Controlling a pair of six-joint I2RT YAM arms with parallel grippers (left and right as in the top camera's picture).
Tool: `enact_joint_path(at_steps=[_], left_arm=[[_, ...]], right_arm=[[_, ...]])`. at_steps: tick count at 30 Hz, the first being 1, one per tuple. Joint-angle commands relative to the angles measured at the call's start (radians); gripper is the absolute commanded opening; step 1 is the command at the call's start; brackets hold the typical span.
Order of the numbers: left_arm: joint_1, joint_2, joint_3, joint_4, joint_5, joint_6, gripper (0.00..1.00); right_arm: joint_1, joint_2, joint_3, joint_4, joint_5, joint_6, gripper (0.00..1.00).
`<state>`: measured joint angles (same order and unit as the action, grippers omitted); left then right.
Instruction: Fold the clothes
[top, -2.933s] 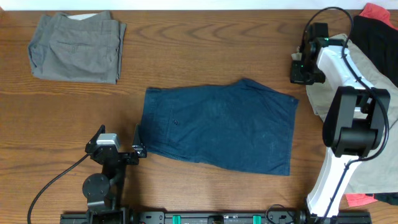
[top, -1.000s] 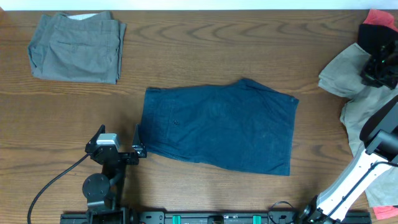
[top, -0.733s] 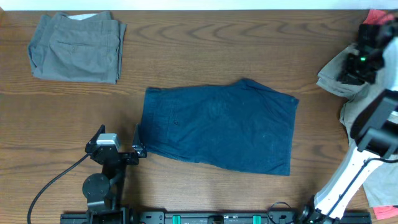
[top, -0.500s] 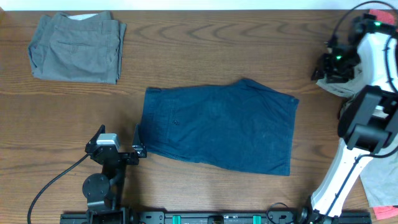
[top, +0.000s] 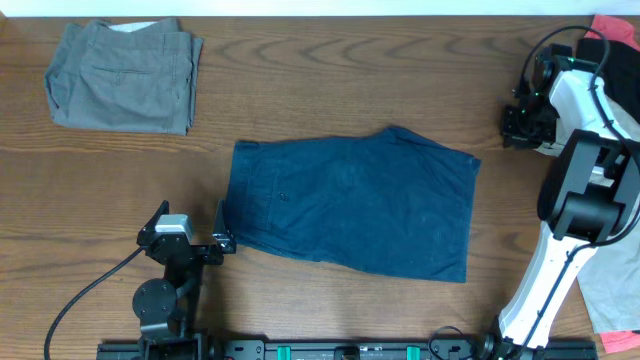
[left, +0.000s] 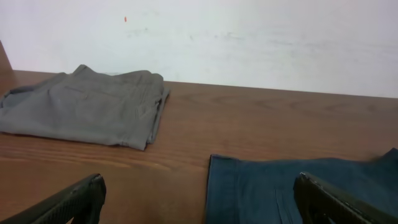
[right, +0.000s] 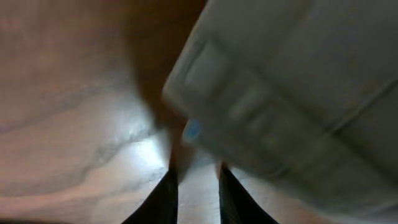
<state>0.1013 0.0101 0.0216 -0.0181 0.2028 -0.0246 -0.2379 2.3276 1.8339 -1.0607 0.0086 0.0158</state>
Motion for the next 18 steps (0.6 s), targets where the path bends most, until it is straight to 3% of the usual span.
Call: enact_joint_path(at_steps=[1,11,18], left_arm=[[-0.002,-0.006,-0.018,-0.031,0.013,0.013,0.98],[-0.002,-0.006,-0.018,-0.031,0.013,0.013,0.98],[-0.002,-0.006,-0.018,-0.031,0.013,0.013,0.98]], right_arm=[[-0.027,0.033,-0.031,0.046,0.002,0.033,0.2],[-0.051,0.069,-0.023,0.247,0.074,0.074,0.26],[-0.132,0.069,0.153,0.21,0.1,0.089,0.26]])
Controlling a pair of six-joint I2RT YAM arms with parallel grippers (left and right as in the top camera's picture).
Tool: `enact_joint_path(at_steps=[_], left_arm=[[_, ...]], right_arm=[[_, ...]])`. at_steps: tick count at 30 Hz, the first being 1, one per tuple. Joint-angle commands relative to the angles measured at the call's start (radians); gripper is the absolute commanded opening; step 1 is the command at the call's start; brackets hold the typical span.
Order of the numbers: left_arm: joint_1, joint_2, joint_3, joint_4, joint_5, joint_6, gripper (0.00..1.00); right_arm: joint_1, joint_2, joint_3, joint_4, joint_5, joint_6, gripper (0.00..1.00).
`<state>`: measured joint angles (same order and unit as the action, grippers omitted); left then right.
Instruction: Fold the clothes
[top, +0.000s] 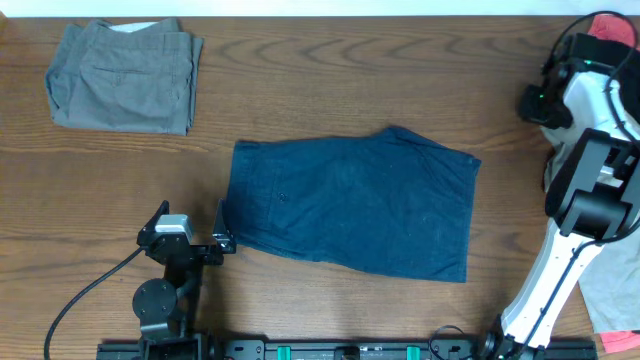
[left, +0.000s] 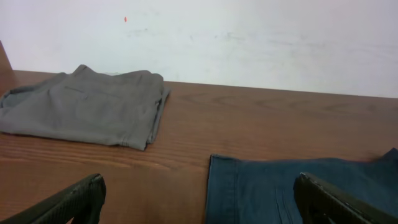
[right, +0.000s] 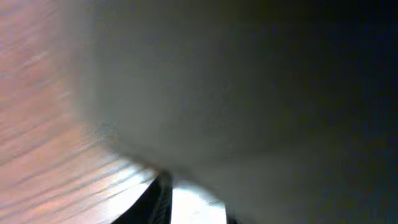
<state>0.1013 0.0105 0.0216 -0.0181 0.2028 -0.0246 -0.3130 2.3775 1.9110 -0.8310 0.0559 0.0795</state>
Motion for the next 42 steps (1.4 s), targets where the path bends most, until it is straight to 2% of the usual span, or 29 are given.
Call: enact_joint_path(at_steps=[1,4,5,7,10,12,18,23,24,30,36,42], left_arm=[[-0.002,-0.007,-0.018,-0.031,0.013,0.013,0.98],[-0.002,-0.007,-0.018,-0.031,0.013,0.013,0.98],[-0.002,-0.007,-0.018,-0.031,0.013,0.013,0.98],[-0.002,-0.007,-0.018,-0.031,0.013,0.013,0.98],[-0.002,-0.007,-0.018,-0.031,0.013,0.013,0.98],[-0.002,-0.007,-0.018,-0.031,0.013,0.013,0.98],[-0.002,-0.007,-0.018,-0.031,0.013,0.013,0.98],[-0.002,-0.007,-0.018,-0.031,0.013,0.013,0.98],[-0.002,-0.007,-0.018,-0.031,0.013,0.013,0.98],[-0.002,-0.007,-0.018,-0.031,0.013,0.013,0.98],[-0.002,-0.007,-0.018,-0.031,0.013,0.013,0.98],[-0.002,-0.007,-0.018,-0.031,0.013,0.013,0.98]], right_arm=[[-0.071,0.019,0.103,-0.037,0.053,0.025,0.26],[-0.116,0.019,0.194,-0.113,0.044,0.025,0.27],[-0.132,0.019,0.237,-0.157,0.025,0.025,0.31],[-0.152,0.019,0.307,-0.23,-0.012,0.024,0.47],[-0.171,0.018,0.425,-0.349,-0.077,0.024,0.79],[-0.174,0.018,0.509,-0.43,-0.154,0.024,0.86],[-0.154,0.018,0.707,-0.674,-0.442,0.013,0.86],[-0.094,0.018,0.727,-0.863,-0.479,-0.07,0.92],[-0.074,0.018,0.708,-0.868,-0.479,-0.092,0.99],[0.047,0.016,0.531,-0.867,-0.469,-0.13,0.99],[0.145,0.016,0.362,-0.867,-0.319,-0.133,0.99],[0.193,0.016,0.236,-0.85,-0.261,-0.125,0.99]])
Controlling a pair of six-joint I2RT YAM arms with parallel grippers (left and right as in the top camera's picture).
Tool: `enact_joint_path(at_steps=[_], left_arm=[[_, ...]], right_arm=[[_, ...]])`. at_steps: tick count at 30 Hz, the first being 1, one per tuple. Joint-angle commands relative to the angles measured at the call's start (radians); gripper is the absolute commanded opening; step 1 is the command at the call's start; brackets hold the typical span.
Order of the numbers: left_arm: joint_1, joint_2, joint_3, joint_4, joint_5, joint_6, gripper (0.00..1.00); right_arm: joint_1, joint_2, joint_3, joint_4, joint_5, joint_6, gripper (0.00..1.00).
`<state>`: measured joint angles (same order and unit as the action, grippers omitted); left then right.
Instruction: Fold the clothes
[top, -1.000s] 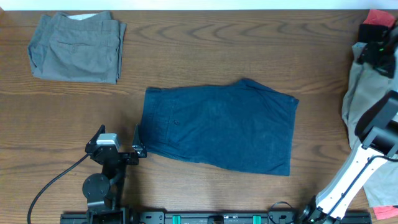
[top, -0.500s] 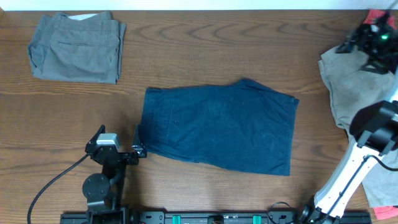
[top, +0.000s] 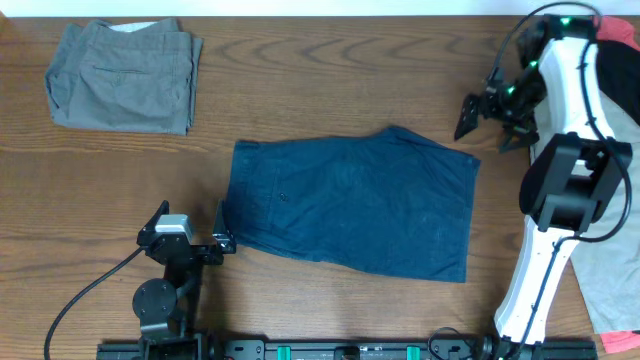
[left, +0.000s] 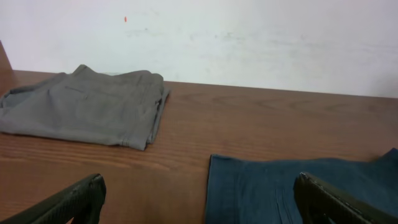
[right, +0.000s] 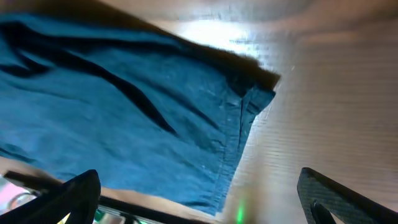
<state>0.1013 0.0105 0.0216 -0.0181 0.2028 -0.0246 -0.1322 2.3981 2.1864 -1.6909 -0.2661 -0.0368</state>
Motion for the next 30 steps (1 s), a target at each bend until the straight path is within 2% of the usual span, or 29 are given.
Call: enact_joint_path(at_steps=[1,4,15,17,19,23,28,30], left_arm=[[-0.002,-0.007,-0.018,-0.031,0.013,0.013,0.98],[-0.002,-0.007,-0.018,-0.031,0.013,0.013,0.98],[-0.002,-0.007,-0.018,-0.031,0.013,0.013,0.98],[-0.002,-0.007,-0.018,-0.031,0.013,0.013,0.98],[-0.002,-0.007,-0.018,-0.031,0.013,0.013,0.98],[-0.002,-0.007,-0.018,-0.031,0.013,0.013,0.98],[-0.002,-0.007,-0.018,-0.031,0.013,0.013,0.98],[-0.002,-0.007,-0.018,-0.031,0.013,0.013,0.98]], right_arm=[[0.014,-0.005,-0.059,0.023,0.084,0.0,0.99],[0.018,-0.005,-0.111,0.051,0.135,0.033,0.99],[0.064,-0.005,-0.31,0.175,0.134,0.021,0.99],[0.075,-0.005,-0.348,0.209,0.135,0.023,0.95],[0.083,-0.005,-0.378,0.249,0.136,0.045,0.8],[0.089,-0.005,-0.407,0.332,0.134,0.094,0.35],[0.092,-0.005,-0.408,0.422,0.127,0.104,0.01],[0.097,-0.005,-0.408,0.469,0.127,0.111,0.01]])
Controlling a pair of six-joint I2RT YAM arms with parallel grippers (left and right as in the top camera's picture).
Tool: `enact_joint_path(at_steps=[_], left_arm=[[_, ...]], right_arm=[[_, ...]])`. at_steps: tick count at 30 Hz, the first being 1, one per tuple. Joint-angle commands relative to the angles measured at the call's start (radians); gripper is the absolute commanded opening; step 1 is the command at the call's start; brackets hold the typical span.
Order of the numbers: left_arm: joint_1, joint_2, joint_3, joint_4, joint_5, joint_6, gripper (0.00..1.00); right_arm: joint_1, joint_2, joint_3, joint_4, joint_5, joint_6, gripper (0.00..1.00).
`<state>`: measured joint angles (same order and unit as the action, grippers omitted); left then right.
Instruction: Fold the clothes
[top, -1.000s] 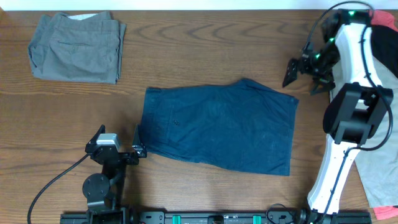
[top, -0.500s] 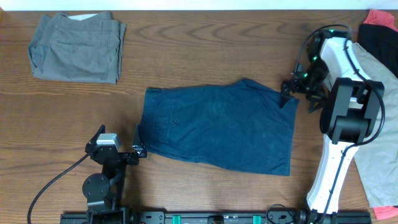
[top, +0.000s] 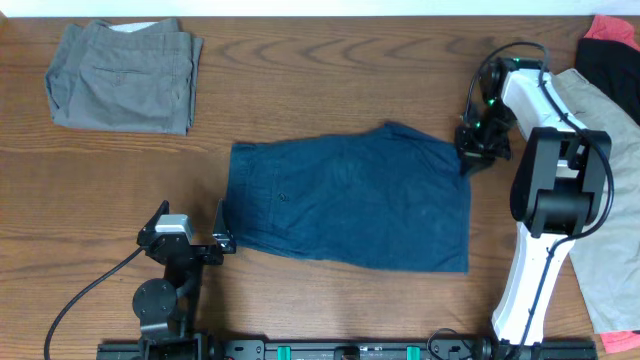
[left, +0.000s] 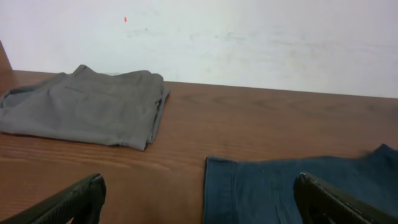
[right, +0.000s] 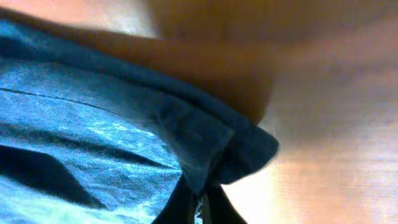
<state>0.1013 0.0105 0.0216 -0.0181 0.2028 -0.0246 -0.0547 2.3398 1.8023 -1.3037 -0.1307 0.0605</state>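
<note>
Dark blue shorts lie flat in the middle of the table. My right gripper is at their far right corner, shut on the blue cloth, which bunches up between its fingers. My left gripper rests open near the front edge, just left of the shorts' waistband; its fingertips stand wide apart with nothing between them. A folded grey garment lies at the far left corner.
Loose clothes lie at the table's right edge: a dark and red piece at the back and a grey piece beside the right arm. A white wall stands behind the table.
My right gripper was open above the table right of the shorts' far right corner. Now it is down on that corner and shut on the cloth. The left arm has not moved.
My right gripper was first at the pile of clothes on the right edge, close to a pale garment. Then it stood open near the blue shorts' far right corner, and now it is shut on that corner. The left gripper stayed open throughout.
</note>
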Motion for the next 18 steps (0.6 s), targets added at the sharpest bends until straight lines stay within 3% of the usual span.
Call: enact_joint_path(at_steps=[1,9,18], left_arm=[[-0.002,-0.007,-0.018,-0.031,0.013,0.013,0.98],[-0.002,-0.007,-0.018,-0.031,0.013,0.013,0.98],[-0.002,-0.007,-0.018,-0.031,0.013,0.013,0.98]], right_arm=[[0.025,0.053,-0.024,0.11,-0.008,0.021,0.01],[0.047,0.053,-0.024,0.247,0.042,0.113,0.01],[0.002,0.053,-0.023,0.209,0.199,0.212,0.01]])
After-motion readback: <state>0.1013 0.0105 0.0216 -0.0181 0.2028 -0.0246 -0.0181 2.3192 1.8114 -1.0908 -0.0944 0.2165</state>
